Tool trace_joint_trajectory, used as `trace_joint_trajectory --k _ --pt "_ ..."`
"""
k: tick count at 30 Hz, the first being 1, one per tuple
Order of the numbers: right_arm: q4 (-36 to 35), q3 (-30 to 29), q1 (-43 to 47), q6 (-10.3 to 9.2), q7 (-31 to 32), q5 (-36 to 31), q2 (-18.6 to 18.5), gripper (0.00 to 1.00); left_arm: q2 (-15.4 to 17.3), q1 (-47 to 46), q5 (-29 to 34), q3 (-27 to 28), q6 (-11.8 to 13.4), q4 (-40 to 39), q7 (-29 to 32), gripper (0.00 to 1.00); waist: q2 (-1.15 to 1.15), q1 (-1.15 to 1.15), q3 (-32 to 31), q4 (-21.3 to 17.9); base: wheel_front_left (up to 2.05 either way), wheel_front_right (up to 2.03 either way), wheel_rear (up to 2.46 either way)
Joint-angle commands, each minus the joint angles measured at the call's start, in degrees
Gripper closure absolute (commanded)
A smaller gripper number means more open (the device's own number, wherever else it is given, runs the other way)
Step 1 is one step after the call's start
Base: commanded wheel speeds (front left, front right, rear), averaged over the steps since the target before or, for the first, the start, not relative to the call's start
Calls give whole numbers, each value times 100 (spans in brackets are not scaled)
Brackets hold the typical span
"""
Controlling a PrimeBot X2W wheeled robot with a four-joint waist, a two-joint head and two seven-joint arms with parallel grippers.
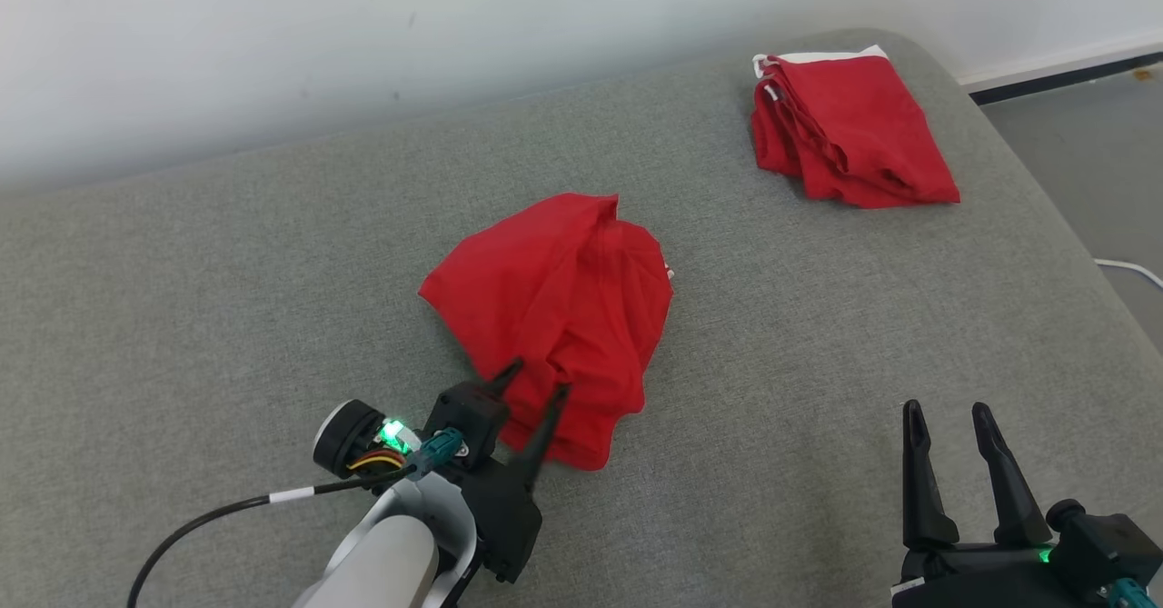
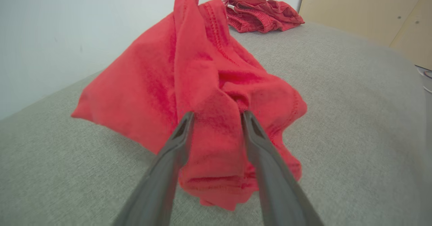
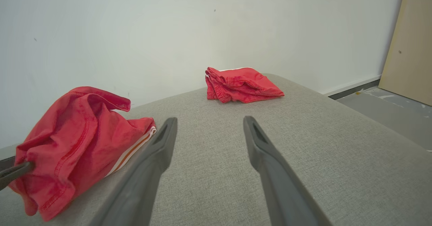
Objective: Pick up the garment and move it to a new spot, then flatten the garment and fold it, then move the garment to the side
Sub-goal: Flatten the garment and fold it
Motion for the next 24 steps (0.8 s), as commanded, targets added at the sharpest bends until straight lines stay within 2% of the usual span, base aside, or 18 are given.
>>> trace_joint_trajectory --k 1,7,14,18,24 --pt "-20 -14 -20 -13 -25 19 -1 0 23 -5 -3 7 20 27 -28 100 -1 0 -12 -4 0 0 0" --pt "-55 -124 90 -13 -24 -40 0 0 -75 -166 -104 83 49 158 -360 100 -1 0 -129 108 0 0 0" --pt "-58 -207 253 -13 -24 -65 0 0 -196 -109 -461 403 207 -549 -745 100 -1 0 -408 633 0 0 0" --pt "-50 -225 330 -13 -24 -82 -3 0 -18 282 -617 574 358 -1075 -700 100 -1 0 -560 1044 0 0 0" --pt "-38 -219 373 -13 -25 -137 -1 0 386 1243 -907 991 756 -1857 -592 100 -1 0 -687 1509 0 0 0"
